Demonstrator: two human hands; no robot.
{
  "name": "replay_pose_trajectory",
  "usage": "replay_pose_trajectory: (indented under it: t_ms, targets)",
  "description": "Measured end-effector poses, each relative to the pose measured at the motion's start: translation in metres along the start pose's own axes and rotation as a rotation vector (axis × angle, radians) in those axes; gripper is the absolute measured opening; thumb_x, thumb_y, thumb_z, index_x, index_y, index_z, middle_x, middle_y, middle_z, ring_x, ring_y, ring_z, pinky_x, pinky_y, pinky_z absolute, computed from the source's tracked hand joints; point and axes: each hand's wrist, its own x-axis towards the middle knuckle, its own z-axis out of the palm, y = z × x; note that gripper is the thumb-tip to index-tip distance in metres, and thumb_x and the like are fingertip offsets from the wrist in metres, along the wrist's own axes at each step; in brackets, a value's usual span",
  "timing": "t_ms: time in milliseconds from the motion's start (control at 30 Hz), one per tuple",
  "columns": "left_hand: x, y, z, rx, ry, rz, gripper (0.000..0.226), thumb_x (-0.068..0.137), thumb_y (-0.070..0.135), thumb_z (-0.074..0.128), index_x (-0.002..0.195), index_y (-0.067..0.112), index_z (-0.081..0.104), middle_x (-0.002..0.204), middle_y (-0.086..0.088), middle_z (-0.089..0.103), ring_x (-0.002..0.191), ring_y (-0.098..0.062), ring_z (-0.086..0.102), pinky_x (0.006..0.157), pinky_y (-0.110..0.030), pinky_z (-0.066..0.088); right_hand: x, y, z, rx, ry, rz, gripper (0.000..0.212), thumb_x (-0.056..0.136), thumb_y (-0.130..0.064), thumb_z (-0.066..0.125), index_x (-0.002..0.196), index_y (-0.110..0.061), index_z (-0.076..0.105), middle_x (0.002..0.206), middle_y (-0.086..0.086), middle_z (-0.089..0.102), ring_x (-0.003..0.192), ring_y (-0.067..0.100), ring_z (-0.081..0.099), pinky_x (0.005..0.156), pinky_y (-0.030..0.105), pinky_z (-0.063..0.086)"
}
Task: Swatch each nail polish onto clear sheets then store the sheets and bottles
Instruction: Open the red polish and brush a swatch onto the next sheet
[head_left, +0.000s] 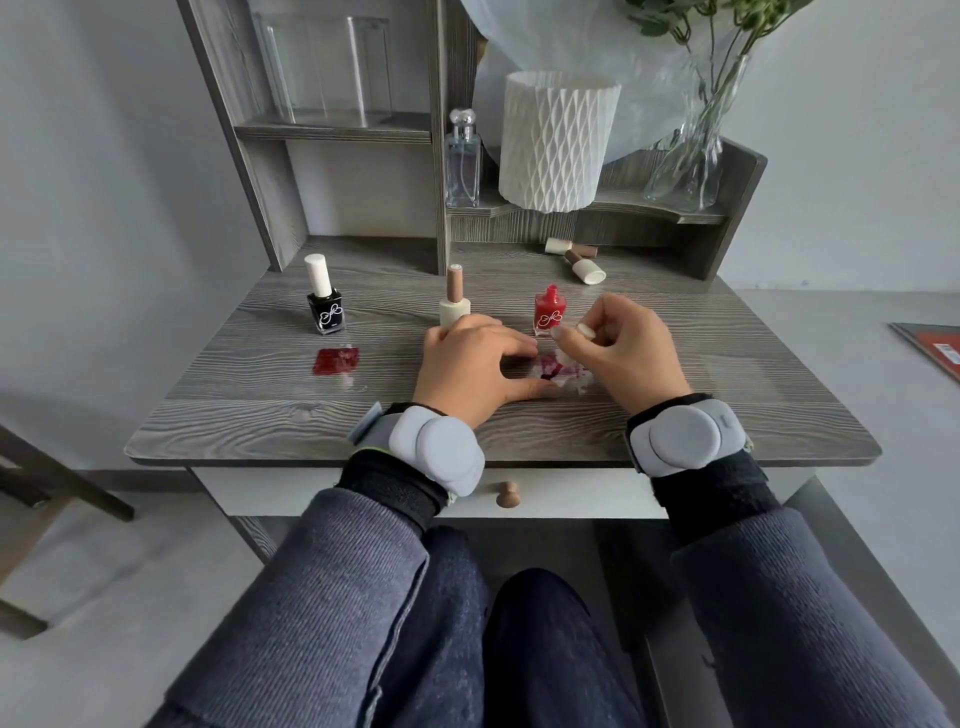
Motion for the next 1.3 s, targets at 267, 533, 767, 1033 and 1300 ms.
replay_pose_trajectory:
  t_ms: [267,533,767,1033,1300]
  targets:
    - [0.0004,0.0002,-0.0004,0.001,0.002,0.008,0.052,0.068,0.068,0.065,0.110,0.037,0.068,0.119,0.025,0.061,0.124,-0.002,0.037,0.088,-0.028,0.017,-0.0016,-0.0028,-0.0029,-0.041,0.154,0.030,0.029,0.075,-0.012,0.064,0.062,-0.020,0.039,0.053,-0.008,0.041,0.050,0.008,0.035,0.052,0.026,0.030]
    - [-0.0002,0.0004,-0.0008,0.005,-0.002,0.005,0.052,0.068,0.068,0.064,0.110,0.038,0.068,0.119,0.026,0.061,0.124,-0.002,0.037,0.091,-0.030,0.019,-0.0002,0.0004,-0.0018,0.007,0.146,0.002,0.030,0.084,-0.029,0.071,0.069,-0.018,0.047,0.059,-0.003,0.054,0.052,0.007,0.042,0.054,0.022,0.034]
    - [-0.0004,-0.0001,0.0000,0.004,0.016,0.012,0.050,0.069,0.068,0.063,0.109,0.039,0.068,0.117,0.025,0.062,0.123,-0.002,0.038,0.093,-0.033,0.021,0.0015,0.0030,0.0003,-0.087,0.060,-0.006,0.031,0.084,-0.034,0.072,0.074,-0.013,0.050,0.060,-0.007,0.050,0.054,0.007,0.043,0.055,0.025,0.036]
    - [0.0000,-0.0004,0.0002,0.010,0.009,0.009,0.052,0.068,0.068,0.064,0.110,0.038,0.068,0.118,0.025,0.061,0.124,-0.002,0.037,0.093,-0.032,0.020,0.0016,0.0017,-0.0002,-0.061,0.127,0.000,0.032,0.083,-0.029,0.072,0.067,-0.019,0.046,0.057,-0.010,0.049,0.049,0.003,0.043,0.051,0.014,0.032]
    - [0.0000,-0.0009,0.0013,0.012,0.024,0.020,0.051,0.068,0.068,0.063,0.109,0.038,0.068,0.116,0.025,0.062,0.123,-0.003,0.039,0.094,-0.034,0.023,0.0012,0.0033,0.0003,-0.100,0.023,-0.001,0.030,0.081,-0.033,0.074,0.074,-0.012,0.053,0.065,-0.003,0.059,0.057,0.010,0.048,0.058,0.029,0.040]
